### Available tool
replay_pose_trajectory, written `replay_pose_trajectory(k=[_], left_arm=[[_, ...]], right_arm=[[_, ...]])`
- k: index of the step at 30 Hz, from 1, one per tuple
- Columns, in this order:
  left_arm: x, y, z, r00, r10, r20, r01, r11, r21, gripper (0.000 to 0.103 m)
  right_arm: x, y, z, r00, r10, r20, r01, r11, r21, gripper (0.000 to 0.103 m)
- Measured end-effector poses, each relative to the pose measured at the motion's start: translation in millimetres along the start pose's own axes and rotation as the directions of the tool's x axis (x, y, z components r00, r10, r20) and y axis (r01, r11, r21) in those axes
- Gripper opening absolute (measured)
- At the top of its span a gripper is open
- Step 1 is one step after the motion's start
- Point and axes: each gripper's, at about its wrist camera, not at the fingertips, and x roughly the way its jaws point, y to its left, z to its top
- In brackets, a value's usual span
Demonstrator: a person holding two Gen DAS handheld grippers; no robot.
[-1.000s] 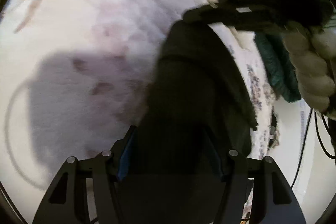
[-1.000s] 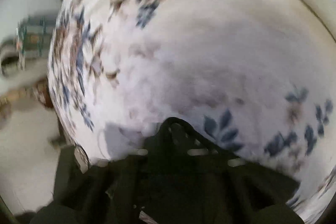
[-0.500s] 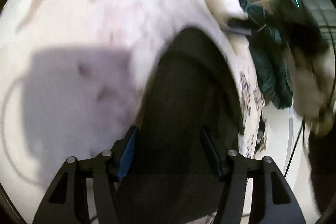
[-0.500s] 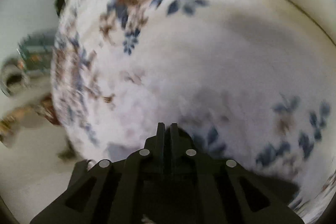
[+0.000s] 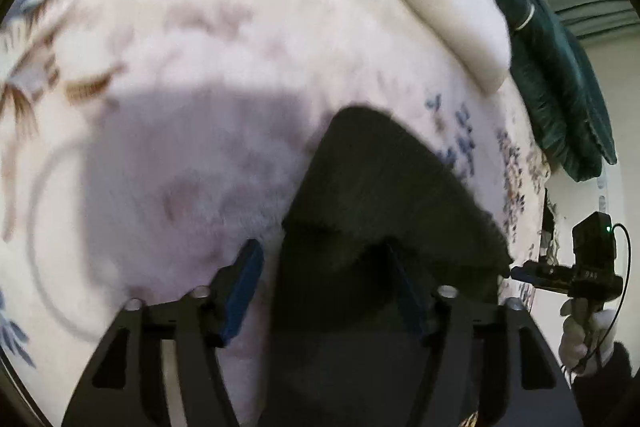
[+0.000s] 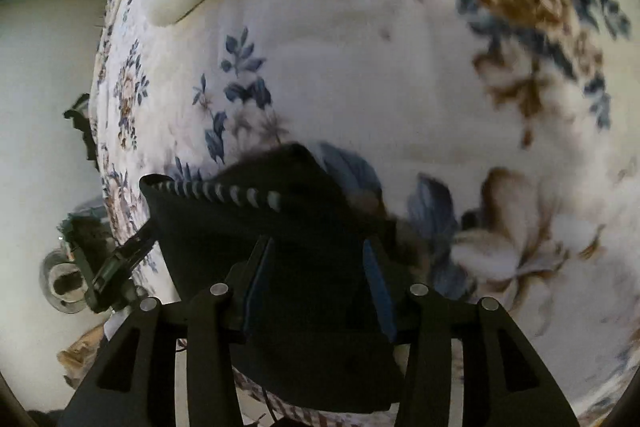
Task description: Fold small clothes
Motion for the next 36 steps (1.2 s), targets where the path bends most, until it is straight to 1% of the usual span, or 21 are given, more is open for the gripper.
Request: replay_pose_trajectory(k=[3, 4, 5, 6, 7, 11, 13, 15, 17, 18, 19, 20, 21, 22, 25, 26, 27, 29, 32, 34, 36], left_arm=[[3.4, 2.5, 0.2, 1.000, -0.011, 0.008, 0.012, 1.000, -0.013, 0.075], [4.2, 3.6, 0.1, 1.000, -0.019, 0.005, 0.019, 1.000, -0.019, 0.078], [4.6, 4.5, 0.5, 0.999, -0.040, 0.002, 0.040, 0.999, -0.032, 0.087], [7.1, 5.5, 1.9, 0.998, -0.069, 0.001, 0.069, 0.997, -0.047, 0.098], [9.6, 6.6, 4.3, 0.994, -0.107, 0.002, 0.107, 0.992, -0.069, 0.103], [12.0, 17.8, 9.7, 0.988, -0.150, 0.031, 0.153, 0.971, -0.186, 0.103], [11.0, 25.2, 9.3, 0.981, -0.185, 0.061, 0.195, 0.952, -0.237, 0.103], [8.9, 34.9, 10.0, 0.970, -0.231, 0.073, 0.242, 0.929, -0.278, 0.103], [5.3, 43.8, 11.1, 0.956, -0.281, 0.083, 0.292, 0.899, -0.327, 0.103], [1.5, 47.6, 10.6, 0.949, -0.300, 0.097, 0.315, 0.881, -0.353, 0.103], [-1.1, 48.4, 10.2, 0.946, -0.305, 0.106, 0.322, 0.874, -0.363, 0.103], [-5.4, 47.1, 9.4, 0.946, -0.303, 0.116, 0.325, 0.874, -0.362, 0.103], [-7.4, 43.7, 9.0, 0.949, -0.294, 0.117, 0.316, 0.882, -0.350, 0.103], [-11.8, 38.9, 8.5, 0.959, -0.261, 0.112, 0.283, 0.905, -0.318, 0.103], [-22.4, 19.2, 5.3, 0.988, -0.115, 0.100, 0.131, 0.976, -0.174, 0.103], [-24.2, 13.0, 3.0, 0.993, -0.068, 0.102, 0.081, 0.988, -0.132, 0.103], [-24.1, 9.0, 2.0, 0.994, -0.050, 0.100, 0.061, 0.992, -0.109, 0.103], [-23.5, 5.2, -0.6, 0.996, -0.022, 0.092, 0.029, 0.997, -0.076, 0.103], [-22.7, 5.4, 1.5, 0.996, -0.029, 0.080, 0.034, 0.998, -0.057, 0.103], [-21.0, 7.9, 5.8, 0.996, -0.040, 0.075, 0.045, 0.997, -0.061, 0.103], [-18.6, 7.8, 14.4, 0.995, -0.063, 0.077, 0.068, 0.995, -0.068, 0.103]], right_arm=[[27.6, 5.7, -7.0, 1.000, -0.016, 0.013, 0.017, 0.999, -0.028, 0.047], [31.5, 7.9, -6.9, 0.999, -0.024, 0.044, 0.025, 0.999, -0.032, 0.024], [29.7, 10.0, -5.6, 0.995, -0.055, 0.077, 0.057, 0.998, -0.023, 0.006], [28.5, 10.4, -3.5, 0.992, -0.063, 0.109, 0.063, 0.998, -0.002, 0.006], [24.1, 8.8, -0.4, 0.988, -0.056, 0.144, 0.052, 0.998, 0.031, 0.005], [6.1, 8.5, 21.1, 0.969, -0.039, 0.243, 0.014, 0.994, 0.106, 0.000], [-1.4, 13.9, 33.2, 0.960, -0.049, 0.275, 0.021, 0.994, 0.105, 0.000], [-3.3, 23.6, 43.4, 0.966, -0.014, 0.259, -0.009, 0.996, 0.084, 0.000], [-9.3, 35.1, 47.6, 0.980, 0.101, 0.174, -0.106, 0.994, 0.016, 0.001], [-8.8, 41.6, 46.0, 0.984, 0.120, 0.130, -0.119, 0.993, -0.013, 0.005], [-6.2, 49.9, 42.9, 0.988, 0.123, 0.093, -0.118, 0.992, -0.049, 0.020], [-1.0, 62.0, 36.8, 0.992, 0.108, 0.057, -0.102, 0.989, -0.107, 0.042], [3.4, 69.4, 31.2, 0.995, 0.096, 0.039, -0.089, 0.985, -0.148, 0.049], [10.9, 76.6, 26.3, 0.997, 0.077, 0.013, -0.073, 0.980, -0.187, 0.052], [46.7, 92.2, 13.4, 0.996, -0.067, -0.062, 0.045, 0.952, -0.303, 0.049], [59.3, 97.3, 8.5, 0.991, -0.121, -0.061, 0.092, 0.933, -0.348, 0.021], [65.8, 100.2, 6.7, 0.987, -0.149, -0.056, 0.118, 0.923, -0.365, 0.003], [65.6, 102.5, 8.4, 0.987, -0.162, -0.009, 0.150, 0.932, -0.330, 0.002], [36.5, 107.0, 22.1, 0.976, -0.163, 0.143, 0.194, 0.950, -0.244, 0.002], [25.8, 105.8, 38.6, 0.968, -0.161, 0.192, 0.198, 0.962, -0.187, 0.000], [25.8, 107.1, 56.7, 0.970, -0.153, 0.189, 0.186, 0.967, -0.173, 0.000]])
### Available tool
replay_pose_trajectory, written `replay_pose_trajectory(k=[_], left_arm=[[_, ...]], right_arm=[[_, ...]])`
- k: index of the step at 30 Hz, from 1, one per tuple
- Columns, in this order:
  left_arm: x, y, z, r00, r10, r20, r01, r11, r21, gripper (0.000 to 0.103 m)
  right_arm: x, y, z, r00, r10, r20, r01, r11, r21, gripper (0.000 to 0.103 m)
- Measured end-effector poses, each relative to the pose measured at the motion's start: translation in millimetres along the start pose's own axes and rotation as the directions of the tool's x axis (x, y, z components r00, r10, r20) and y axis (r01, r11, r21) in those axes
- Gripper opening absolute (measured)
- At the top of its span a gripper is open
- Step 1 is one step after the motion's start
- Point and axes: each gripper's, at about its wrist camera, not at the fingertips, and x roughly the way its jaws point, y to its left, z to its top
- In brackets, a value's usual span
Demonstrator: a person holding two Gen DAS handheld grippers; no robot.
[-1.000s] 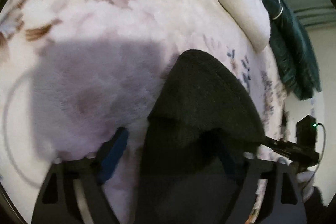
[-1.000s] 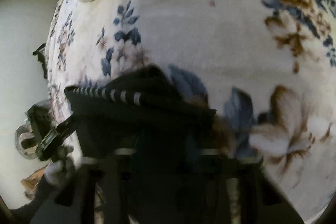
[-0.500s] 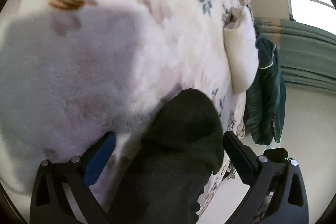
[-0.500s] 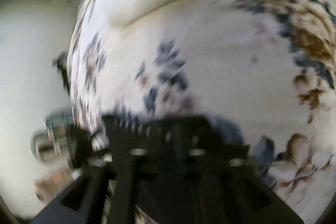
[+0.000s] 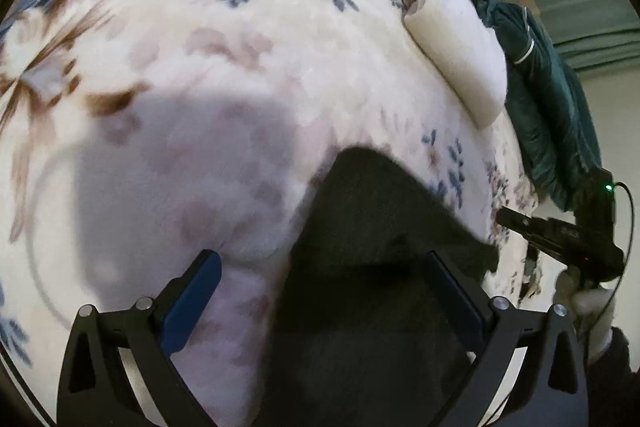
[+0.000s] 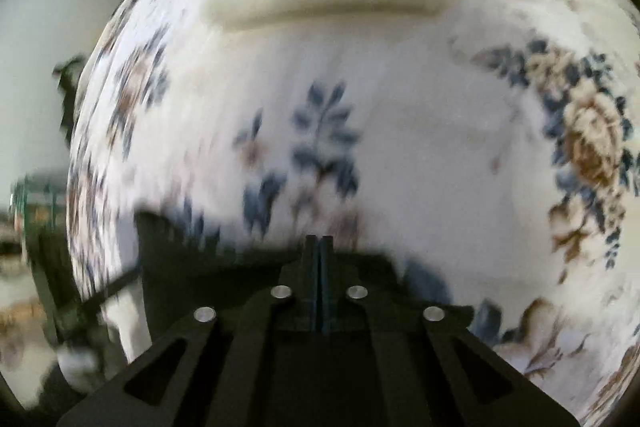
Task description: Fold small clothes
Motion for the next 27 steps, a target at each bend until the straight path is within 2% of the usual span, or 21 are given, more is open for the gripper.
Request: replay_pose_trajectory(k=[2, 4, 5, 7, 8, 9, 10, 12, 14, 15, 17, 18, 20, 23, 25, 26, 27], left_arm=[[9.2, -2.3, 10.8, 0.999, -0.041, -0.021, 0.040, 0.999, -0.012, 0.100], [23.1, -5.3, 21.7, 0.998, -0.048, -0.047, 0.048, 0.999, -0.008, 0.069], [30.0, -10.1, 26.6, 0.997, -0.054, -0.058, 0.056, 0.998, 0.025, 0.037], [34.7, -23.8, 31.9, 0.998, -0.007, -0.056, 0.013, 0.994, 0.113, 0.022], [33.8, -29.4, 32.8, 0.999, 0.003, -0.045, 0.004, 0.988, 0.154, 0.017], [31.4, -32.3, 33.2, 0.999, 0.004, -0.033, 0.002, 0.985, 0.173, 0.016], [28.4, -29.5, 33.7, 1.000, -0.010, -0.024, 0.013, 0.988, 0.152, 0.016], [22.0, -15.1, 35.5, 0.998, -0.056, 0.012, 0.055, 0.996, 0.069, 0.014], [19.9, 7.3, 37.8, 0.993, -0.107, 0.041, 0.109, 0.992, -0.056, 0.013], [17.9, 18.2, 38.5, 0.989, -0.129, 0.071, 0.137, 0.984, -0.117, 0.007], [15.9, 37.1, 41.2, 0.979, -0.170, 0.113, 0.191, 0.956, -0.223, 0.007], [15.1, 38.9, 42.4, 0.977, -0.175, 0.123, 0.200, 0.951, -0.237, 0.007], [13.7, 31.2, 44.5, 0.979, -0.165, 0.116, 0.185, 0.962, -0.201, 0.007], [12.8, 18.1, 47.3, 0.986, -0.151, 0.067, 0.159, 0.976, -0.151, 0.012], [8.9, 15.2, 47.8, 0.991, -0.119, 0.056, 0.125, 0.983, -0.135, 0.021], [3.1, 14.2, 48.1, 0.993, -0.093, 0.068, 0.101, 0.988, -0.119, 0.034], [-1.4, 14.3, 48.4, 0.994, -0.081, 0.080, 0.089, 0.990, -0.111, 0.047]], right_arm=[[-1.3, 2.9, 12.7, 1.000, 0.012, 0.019, -0.012, 1.000, 0.003, 0.000], [3.8, 0.4, 22.4, 0.996, 0.090, -0.022, -0.089, 0.995, 0.033, 0.000], [3.2, -4.9, 24.9, 0.992, 0.125, -0.035, -0.122, 0.990, 0.076, 0.000], [-2.8, -15.7, 22.8, 0.991, 0.129, -0.041, -0.123, 0.983, 0.133, 0.000], [-8.0, -23.9, 18.7, 0.991, 0.127, -0.039, -0.120, 0.980, 0.158, 0.000], [-13.8, -32.4, 13.0, 0.992, 0.122, -0.033, -0.115, 0.977, 0.179, 0.000], [-18.0, -42.3, 5.3, 0.994, 0.108, -0.034, -0.099, 0.975, 0.199, 0.002], [-21.1, -60.6, -11.3, 0.995, 0.092, -0.037, -0.081, 0.969, 0.232, 0.010], [-19.4, -83.9, -28.6, 0.993, 0.109, -0.038, -0.093, 0.952, 0.292, 0.055], [-15.9, -93.2, -35.9, 0.991, 0.129, -0.032, -0.112, 0.940, 0.323, 0.061], [-6.2, -112.6, -53.3, 0.980, 0.197, -0.028, -0.171, 0.906, 0.388, 0.062], [-3.5, -118.9, -59.6, 0.973, 0.229, -0.023, -0.200, 0.891, 0.408, 0.062], [3.0, -124.4, -68.7, 0.953, 0.302, 0.002, -0.274, 0.863, 0.425, 0.062], [7.9, -117.1, -72.2, 0.936, 0.352, 0.011, -0.330, 0.864, 0.381, 0.063], [13.1, -109.1, -71.9, 0.935, 0.355, -0.016, -0.328, 0.877, 0.351, 0.063], [13.1, -103.0, -70.5, 0.944, 0.331, -0.010, -0.309, 0.892, 0.330, 0.059], [10.9, -98.1, -69.4, 0.951, 0.308, 0.013, -0.297, 0.903, 0.309, 0.047]])
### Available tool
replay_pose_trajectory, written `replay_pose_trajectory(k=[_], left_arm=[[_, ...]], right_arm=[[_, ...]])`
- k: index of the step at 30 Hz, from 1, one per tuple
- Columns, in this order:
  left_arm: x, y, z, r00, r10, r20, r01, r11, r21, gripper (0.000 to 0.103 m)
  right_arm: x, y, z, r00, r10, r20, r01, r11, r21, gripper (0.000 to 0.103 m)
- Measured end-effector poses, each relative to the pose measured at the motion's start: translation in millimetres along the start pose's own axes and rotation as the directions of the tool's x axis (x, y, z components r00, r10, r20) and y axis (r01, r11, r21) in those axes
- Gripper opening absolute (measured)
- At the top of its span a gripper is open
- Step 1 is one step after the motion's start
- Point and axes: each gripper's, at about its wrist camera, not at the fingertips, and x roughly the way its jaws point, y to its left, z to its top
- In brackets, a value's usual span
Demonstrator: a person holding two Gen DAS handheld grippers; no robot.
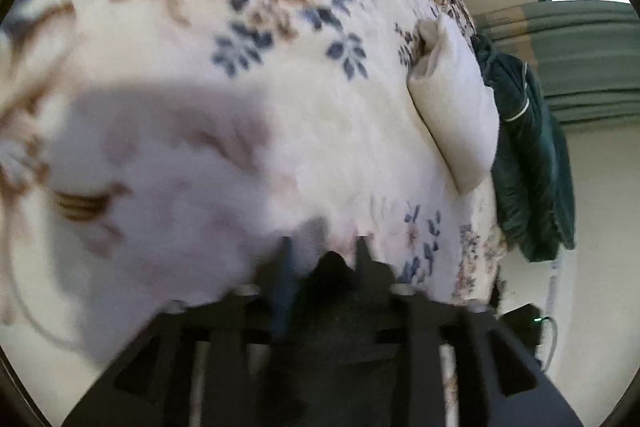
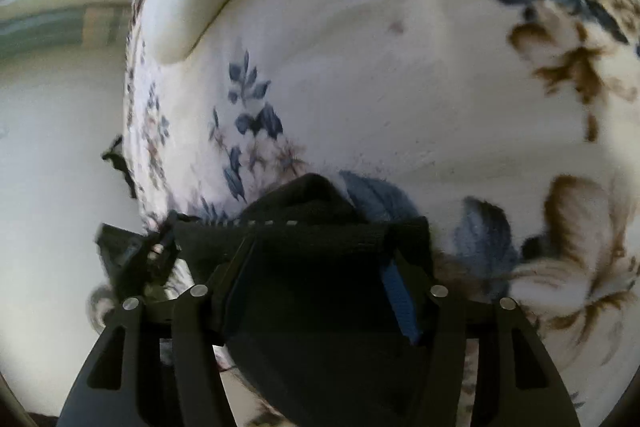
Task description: Fold small clothes
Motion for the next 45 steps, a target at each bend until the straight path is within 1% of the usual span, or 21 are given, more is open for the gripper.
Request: replay_pose_trajectory(k=[1, 7, 11, 12, 14, 16, 17, 19, 21, 24, 26, 28, 29, 30, 33, 35, 37, 38, 40, 43, 45], left_arm=[[-7.3, -0.5, -0.4, 1.000, 0.007, 0.019, -0.007, 1.000, 0.009, 0.052], [-19.8, -1.0, -7.7, 1.000, 0.023, 0.022, -0.024, 0.997, 0.067, 0.057], [10.0, -12.4, -14.3, 0.996, 0.025, -0.088, -0.014, 0.992, 0.128, 0.057], [16.3, -19.3, -14.3, 0.995, 0.032, -0.097, -0.016, 0.986, 0.163, 0.051], [25.5, -35.0, -14.2, 0.994, 0.066, -0.083, -0.044, 0.968, 0.249, 0.012], [33.5, -44.7, -11.8, 0.992, 0.101, -0.072, -0.076, 0.952, 0.297, 0.012], [34.8, -45.1, -9.8, 0.993, 0.108, -0.055, -0.087, 0.950, 0.301, 0.011], [37.0, -34.2, -2.4, 0.995, 0.077, -0.058, -0.062, 0.971, 0.232, 0.011], [33.8, -11.9, 12.7, 0.999, 0.024, -0.028, -0.021, 0.996, 0.091, 0.009], [10.2, 21.5, 26.0, 0.997, -0.029, 0.078, 0.037, 0.995, -0.097, 0.005], [-7.4, 28.7, 24.7, 0.992, -0.075, 0.102, 0.088, 0.988, -0.126, 0.013], [-19.2, 23.0, 14.7, 0.997, -0.040, 0.070, 0.044, 0.997, -0.065, 0.031], [-24.5, 18.1, 5.3, 0.998, -0.018, 0.056, 0.019, 1.000, -0.014, 0.050], [-28.5, 14.7, -5.0, 0.999, 0.005, 0.048, -0.006, 1.000, 0.022, 0.055], [-30.0, 13.1, -32.6, 1.000, 0.029, -0.001, -0.029, 0.997, 0.067, 0.055], [-27.2, 12.4, -50.2, 0.998, 0.046, -0.032, -0.043, 0.995, 0.091, 0.055], [-22.8, 14.1, -63.8, 0.997, 0.061, -0.055, -0.055, 0.993, 0.106, 0.055], [-21.4, 15.6, -69.0, 0.996, 0.057, -0.066, -0.050, 0.993, 0.107, 0.055], [-18.6, 16.7, -74.7, 0.996, 0.053, -0.078, -0.044, 0.992, 0.114, 0.055], [-17.8, 18.8, -79.3, 0.995, 0.037, -0.091, -0.027, 0.993, 0.117, 0.055], [-18.1, 18.8, -77.2, 0.995, 0.032, -0.095, -0.022, 0.994, 0.110, 0.055]], right_arm=[[-0.6, 4.4, 0.1, 1.000, -0.015, 0.019, 0.016, 1.000, -0.014, 0.001], [-22.5, 15.1, 17.7, 0.973, -0.083, 0.213, 0.070, 0.995, 0.068, 0.002], [6.4, 11.9, 38.4, 0.975, -0.177, 0.133, 0.161, 0.979, 0.122, 0.002], [16.1, 11.5, 42.2, 0.980, -0.179, 0.083, 0.168, 0.978, 0.120, 0.003], [26.0, 10.6, 48.0, 0.986, -0.166, 0.009, 0.163, 0.977, 0.138, 0.004], [21.1, 12.4, 48.6, 0.986, -0.168, 0.007, 0.166, 0.977, 0.134, 0.009], [14.7, 14.0, 47.7, 0.982, -0.186, 0.014, 0.183, 0.976, 0.121, 0.024], [4.6, 14.4, 44.8, 0.979, -0.202, 0.031, 0.197, 0.975, 0.105, 0.040], [-3.7, 13.7, 40.3, 0.979, -0.202, 0.030, 0.199, 0.976, 0.089, 0.041], [-16.3, 18.3, 33.2, 0.974, -0.224, 0.027, 0.222, 0.974, 0.046, 0.041], [-21.3, 32.1, 30.2, 0.976, -0.217, 0.022, 0.217, 0.976, -0.011, 0.042], [-19.3, 51.0, 28.5, 0.984, -0.179, 0.001, 0.179, 0.980, -0.086, 0.045], [-11.5, 70.1, 29.5, 0.986, -0.167, -0.027, 0.161, 0.977, -0.141, 0.047], [-3.7, 84.6, 30.8, 0.986, -0.161, -0.045, 0.150, 0.972, -0.182, 0.047], [46.0, 139.6, 39.5, 0.974, -0.144, -0.177, 0.081, 0.944, -0.321, 0.047], [91.7, 168.5, 41.8, 0.940, -0.165, -0.298, 0.035, 0.916, -0.399, 0.047], [134.8, 188.4, 40.1, 0.897, -0.262, -0.357, 0.062, 0.872, -0.486, 0.045], [151.4, 197.4, 38.0, 0.885, -0.327, -0.332, 0.100, 0.829, -0.550, 0.001], [156.1, 210.0, 47.4, 0.908, -0.355, -0.223, 0.182, 0.813, -0.553, 0.000], [138.8, 219.0, 75.8, 0.954, -0.289, -0.074, 0.226, 0.863, -0.451, 0.000], [133.7, 220.3, 85.9, 0.971, -0.203, -0.128, 0.140, 0.912, -0.387, 0.000]])
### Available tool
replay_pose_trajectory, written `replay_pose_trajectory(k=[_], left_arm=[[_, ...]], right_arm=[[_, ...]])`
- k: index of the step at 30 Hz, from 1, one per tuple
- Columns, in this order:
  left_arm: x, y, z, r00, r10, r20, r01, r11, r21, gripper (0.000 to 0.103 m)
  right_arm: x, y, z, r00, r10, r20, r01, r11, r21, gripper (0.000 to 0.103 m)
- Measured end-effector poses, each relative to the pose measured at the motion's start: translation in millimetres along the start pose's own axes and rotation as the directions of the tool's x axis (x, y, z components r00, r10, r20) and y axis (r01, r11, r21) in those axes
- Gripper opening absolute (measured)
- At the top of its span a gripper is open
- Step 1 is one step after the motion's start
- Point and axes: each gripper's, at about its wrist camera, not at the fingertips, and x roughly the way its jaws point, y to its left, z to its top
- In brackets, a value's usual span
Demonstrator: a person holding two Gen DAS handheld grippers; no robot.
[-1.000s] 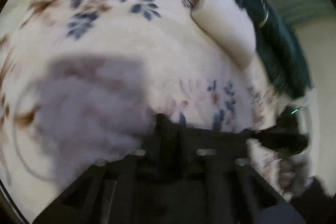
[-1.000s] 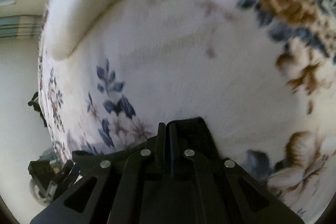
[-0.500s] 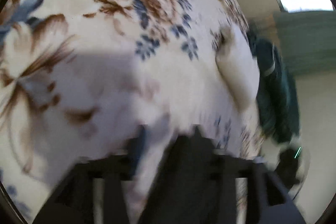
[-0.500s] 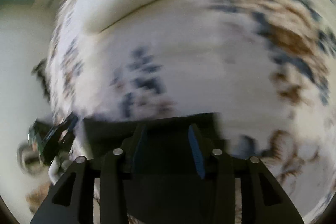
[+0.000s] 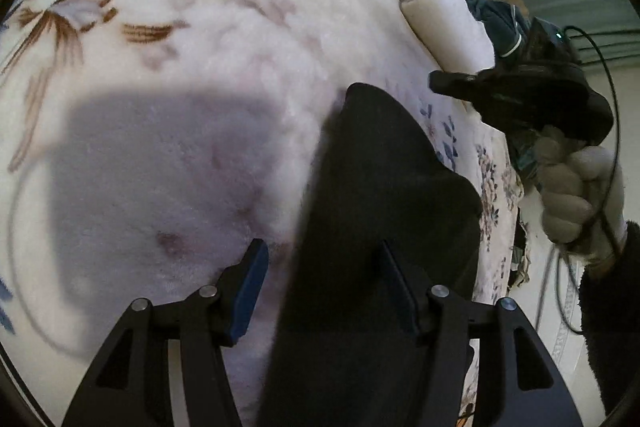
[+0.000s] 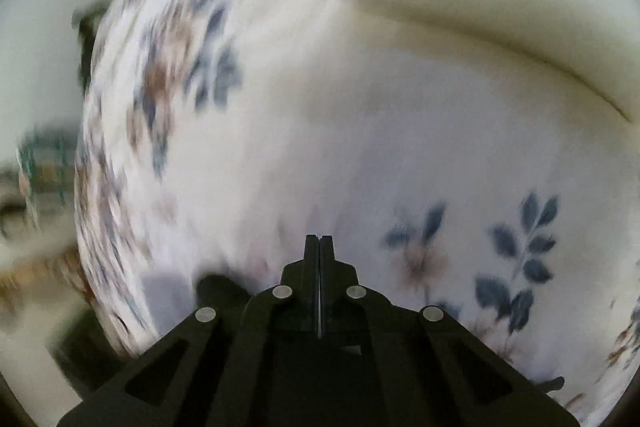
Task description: Fold small clothes
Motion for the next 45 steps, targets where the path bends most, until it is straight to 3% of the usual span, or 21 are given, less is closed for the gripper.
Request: replay_pose_trajectory(k=[3, 5, 7, 8, 10, 11, 12, 16, 20, 21, 22, 24, 29, 31, 33, 34, 38, 39, 40, 41, 45], left_arm=[[0.8, -5.0, 11.4, 1.000, -0.012, 0.004, 0.012, 1.000, 0.004, 0.055], [6.7, -13.7, 27.0, 1.000, -0.012, 0.012, 0.012, 1.000, 0.020, 0.055], [15.7, -22.8, 44.6, 1.000, -0.016, 0.011, 0.016, 0.999, 0.041, 0.055], [23.6, -27.7, 54.8, 1.000, -0.006, 0.002, 0.006, 0.999, 0.052, 0.055], [38.1, -34.5, 69.5, 1.000, 0.014, -0.012, -0.013, 0.998, 0.065, 0.054], [43.5, -38.6, 75.7, 1.000, 0.023, -0.001, -0.023, 0.997, 0.078, 0.043], [45.4, -41.5, 78.9, 1.000, 0.026, 0.016, -0.027, 0.995, 0.091, 0.012], [50.4, -43.2, 80.9, 0.997, 0.063, 0.052, -0.068, 0.993, 0.099, 0.011], [42.6, -24.5, 77.2, 0.996, 0.022, 0.084, -0.021, 1.000, -0.010, 0.011], [43.1, -22.9, 77.8, 0.996, 0.022, 0.087, -0.020, 0.999, -0.027, 0.011], [42.6, -21.8, 77.2, 0.996, 0.023, 0.092, -0.020, 0.999, -0.038, 0.011], [41.2, -21.4, 77.0, 0.995, 0.024, 0.096, -0.019, 0.998, -0.057, 0.011], [34.7, -27.1, 86.1, 0.997, -0.004, 0.073, 0.010, 0.997, -0.080, 0.016], [26.1, -32.6, 86.1, 0.998, 0.012, 0.067, -0.008, 0.998, -0.063, 0.035], [17.3, -40.1, 80.3, 0.998, 0.016, 0.065, -0.015, 1.000, -0.017, 0.056], [12.5, -42.4, 75.4, 0.997, 0.023, 0.069, -0.023, 1.000, 0.001, 0.056], [0.5, -38.2, 49.6, 0.997, 0.054, 0.057, -0.055, 0.998, 0.010, 0.056], [-3.2, -35.2, 40.5, 0.996, 0.069, 0.054, -0.069, 0.998, 0.008, 0.056], [-6.0, -33.2, 35.2, 0.996, 0.077, 0.053, -0.077, 0.997, 0.005, 0.056], [-11.5, -30.2, 25.6, 0.995, 0.090, 0.052, -0.091, 0.996, 0.002, 0.056], [-28.4, -20.1, 1.7, 0.992, 0.107, 0.059, -0.106, 0.994, -0.018, 0.056]], right_arm=[[-16.7, -2.7, -15.5, 0.993, 0.090, -0.081, -0.089, 0.996, 0.017, 0.003], [-37.7, -13.2, -37.6, 0.996, 0.066, -0.059, -0.064, 0.997, 0.031, 0.039], [-63.0, -42.0, -67.3, 0.999, 0.051, -0.009, -0.050, 0.993, 0.111, 0.064], [-77.6, -65.5, -84.3, 0.999, 0.049, 0.012, -0.051, 0.982, 0.184, 0.064], [-90.2, -101.9, -113.9, 0.998, 0.048, 0.027, -0.054, 0.956, 0.287, 0.064], [-93.8, -126.6, -138.3, 0.999, 0.040, 0.034, -0.050, 0.932, 0.358, 0.064], [-96.0, -144.0, -157.4, 0.999, 0.033, 0.036, -0.045, 0.911, 0.411, 0.064], [-77.7, -185.4, -220.8, 0.996, 0.086, 0.012, -0.079, 0.838, 0.539, 0.064], [-42.6, -182.3, -265.6, 0.994, 0.096, -0.058, -0.049, 0.840, 0.541, 0.063], [-39.6, -178.8, -271.0, 0.995, 0.078, -0.062, -0.033, 0.846, 0.532, 0.056], [-40.4, -176.4, -276.7, 0.998, 0.045, -0.049, -0.013, 0.852, 0.524, 0.015], [-48.9, -173.0, -289.4, 1.000, 0.015, -0.004, -0.011, 0.841, 0.540, 0.013], [-54.1, -166.2, -306.9, 0.993, -0.058, -0.106, 0.100, 0.885, 0.454, 0.011], [-53.5, -171.7, -310.8, 0.993, -0.050, -0.110, 0.094, 0.889, 0.447, 0.014], [-56.7, -181.8, -319.1, 0.995, 0.019, -0.102, 0.033, 0.872, 0.488, 0.035], [-58.9, -188.7, -325.2, 0.995, 0.056, -0.077, -0.007, 0.847, 0.531, 0.058], [-45.2, -208.6, -344.1, 0.988, 0.117, -0.102, -0.029, 0.785, 0.619, 0.065], [-37.3, -207.8, -346.5, 0.982, 0.172, -0.082, -0.083, 0.774, 0.628, 0.063], [-36.3, -206.2, -349.2, 0.984, 0.168, -0.053, -0.096, 0.766, 0.635, 0.031], [-42.0, -201.5, -352.0, 0.991, 0.134, -0.011, -0.097, 0.767, 0.634, 0.013], [-78.6, -173.4, -364.9, 0.998, 0.016, 0.060, -0.048, 0.808, 0.587, 0.012]])
